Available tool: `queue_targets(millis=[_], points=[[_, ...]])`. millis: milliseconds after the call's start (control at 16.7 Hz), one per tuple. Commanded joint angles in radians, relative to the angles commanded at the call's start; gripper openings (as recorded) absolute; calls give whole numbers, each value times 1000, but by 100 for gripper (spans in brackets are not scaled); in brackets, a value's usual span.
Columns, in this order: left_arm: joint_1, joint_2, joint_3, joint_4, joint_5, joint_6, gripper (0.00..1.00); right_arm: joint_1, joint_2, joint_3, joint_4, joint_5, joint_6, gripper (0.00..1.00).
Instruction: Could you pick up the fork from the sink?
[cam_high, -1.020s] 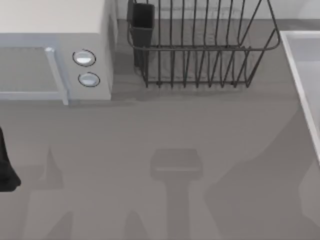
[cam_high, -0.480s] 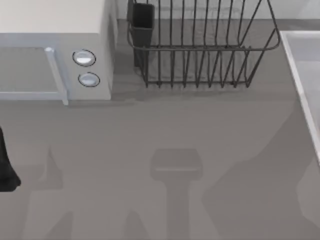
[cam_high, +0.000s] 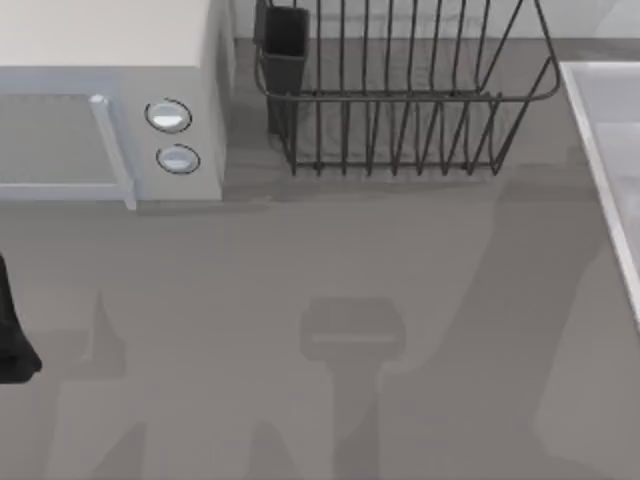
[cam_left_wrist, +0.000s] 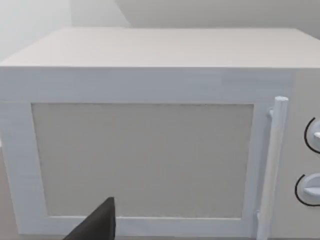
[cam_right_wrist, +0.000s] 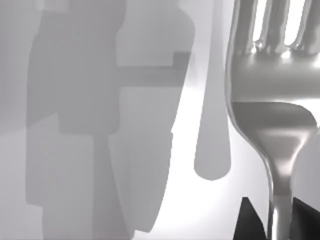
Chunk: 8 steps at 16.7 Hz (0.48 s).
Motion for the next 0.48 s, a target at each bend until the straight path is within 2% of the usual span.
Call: queue_targets(millis=[180, 480], points=[[0, 0, 0, 0, 0, 0, 100, 0, -27, 58, -74, 0, 0, 0], [0, 0, 0, 0, 0, 0, 100, 3, -29, 58, -75, -1, 3, 0]])
